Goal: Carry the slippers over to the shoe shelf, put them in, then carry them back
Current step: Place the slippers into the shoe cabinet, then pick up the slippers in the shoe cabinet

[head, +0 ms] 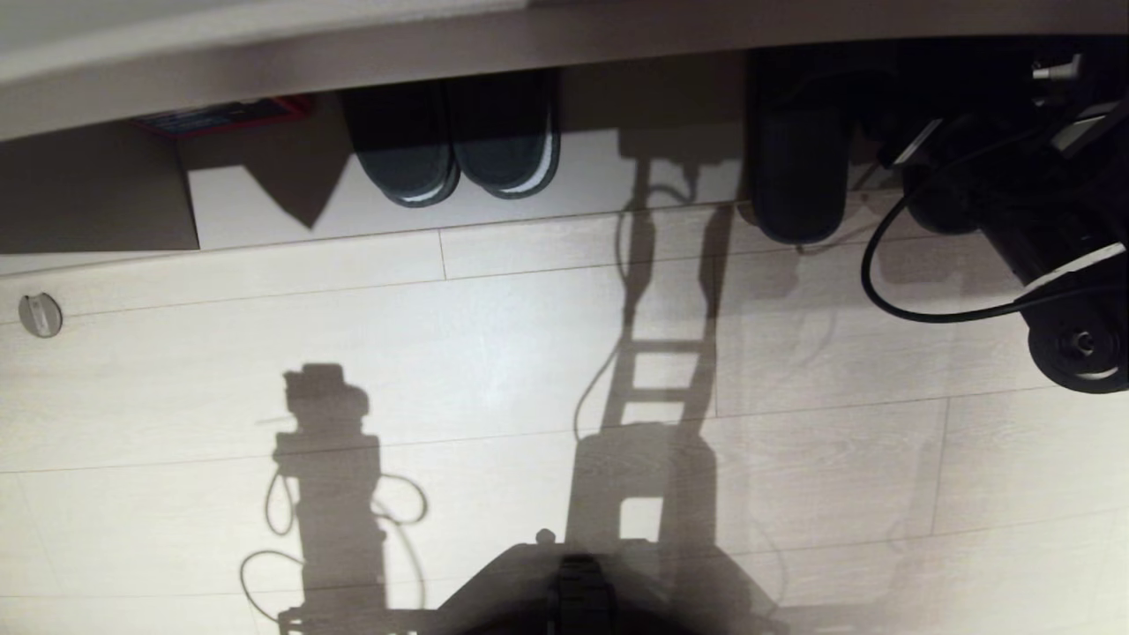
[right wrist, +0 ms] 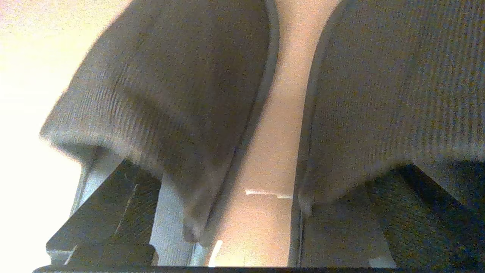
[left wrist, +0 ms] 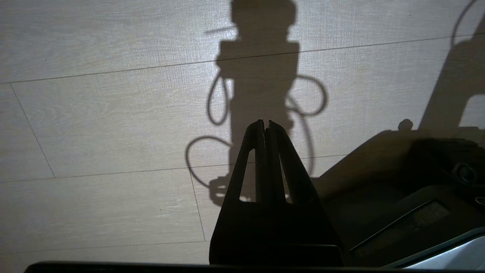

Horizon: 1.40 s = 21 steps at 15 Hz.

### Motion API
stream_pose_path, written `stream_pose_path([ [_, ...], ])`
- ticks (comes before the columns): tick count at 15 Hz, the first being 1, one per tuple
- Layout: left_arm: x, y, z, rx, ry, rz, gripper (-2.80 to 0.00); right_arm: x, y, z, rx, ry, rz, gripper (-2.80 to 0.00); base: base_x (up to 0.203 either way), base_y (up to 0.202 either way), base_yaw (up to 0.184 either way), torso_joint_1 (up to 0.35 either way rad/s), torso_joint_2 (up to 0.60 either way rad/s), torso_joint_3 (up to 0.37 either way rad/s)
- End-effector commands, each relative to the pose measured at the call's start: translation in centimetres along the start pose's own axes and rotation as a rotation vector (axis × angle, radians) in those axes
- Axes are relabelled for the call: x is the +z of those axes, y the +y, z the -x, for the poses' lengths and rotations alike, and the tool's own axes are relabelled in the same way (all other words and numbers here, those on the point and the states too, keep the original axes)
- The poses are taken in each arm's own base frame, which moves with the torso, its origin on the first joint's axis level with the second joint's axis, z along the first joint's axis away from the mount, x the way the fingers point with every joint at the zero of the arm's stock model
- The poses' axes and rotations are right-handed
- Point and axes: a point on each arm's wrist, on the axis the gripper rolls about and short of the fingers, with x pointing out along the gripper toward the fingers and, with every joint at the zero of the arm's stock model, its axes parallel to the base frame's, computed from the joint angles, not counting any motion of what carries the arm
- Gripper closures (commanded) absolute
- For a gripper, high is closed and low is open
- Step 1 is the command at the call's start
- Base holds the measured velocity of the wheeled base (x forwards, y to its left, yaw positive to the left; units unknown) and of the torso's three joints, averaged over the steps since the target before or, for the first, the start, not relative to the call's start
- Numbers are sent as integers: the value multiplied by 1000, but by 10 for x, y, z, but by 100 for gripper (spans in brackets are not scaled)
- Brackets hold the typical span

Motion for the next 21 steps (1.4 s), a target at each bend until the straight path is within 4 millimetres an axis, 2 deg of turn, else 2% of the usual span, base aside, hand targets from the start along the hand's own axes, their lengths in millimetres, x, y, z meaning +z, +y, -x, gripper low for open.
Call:
stream_pose_path([
  [1,-1,0,0,0,3,0,0,2,1,8,2,11,7,-280,0,0,0,0,0,0],
  [9,-1,0,0,0,3,2,0,8,7,43,6,83,35,-280,0,0,0,0,0,0],
  [12,-1,0,0,0,3,0,0,20,9,58,15,94,60,-280,0,0,0,0,0,0],
  [15,-1,0,0,0,3,0,0,42,18,89,36,110,45,-280,0,0,0,0,0,0],
  [21,-1,0,0,0,3,0,0,53,25,146,51,195,27,-280,0,0,0,0,0,0],
])
